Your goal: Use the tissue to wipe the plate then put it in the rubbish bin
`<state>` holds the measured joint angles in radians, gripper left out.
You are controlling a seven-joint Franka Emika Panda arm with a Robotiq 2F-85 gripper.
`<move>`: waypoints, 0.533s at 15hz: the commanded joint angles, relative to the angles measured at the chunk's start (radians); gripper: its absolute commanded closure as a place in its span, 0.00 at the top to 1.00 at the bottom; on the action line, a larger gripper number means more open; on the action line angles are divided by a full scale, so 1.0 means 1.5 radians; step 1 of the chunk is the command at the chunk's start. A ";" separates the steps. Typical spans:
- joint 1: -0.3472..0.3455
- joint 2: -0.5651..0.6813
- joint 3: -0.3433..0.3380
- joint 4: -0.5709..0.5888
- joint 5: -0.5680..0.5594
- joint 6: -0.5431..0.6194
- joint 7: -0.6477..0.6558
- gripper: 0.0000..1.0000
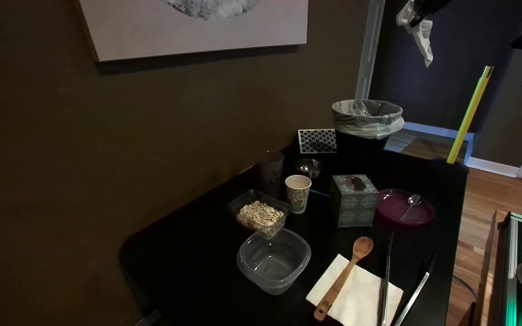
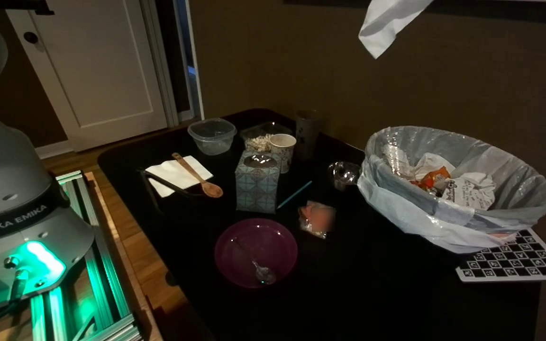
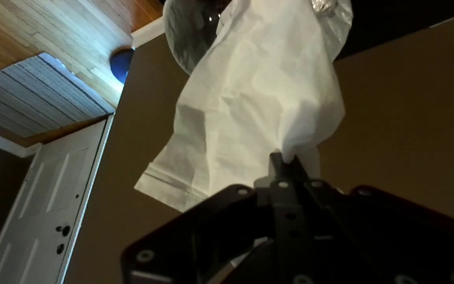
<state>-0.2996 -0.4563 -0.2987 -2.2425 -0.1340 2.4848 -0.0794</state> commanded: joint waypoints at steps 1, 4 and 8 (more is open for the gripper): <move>0.019 0.103 -0.012 0.094 0.049 -0.004 0.008 0.00; 0.010 0.093 -0.003 0.084 0.048 -0.005 0.000 0.01; 0.014 0.142 -0.006 0.125 0.064 -0.009 0.002 0.01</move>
<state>-0.2780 -0.2449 -0.3075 -2.0592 -0.0405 2.4742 -0.0733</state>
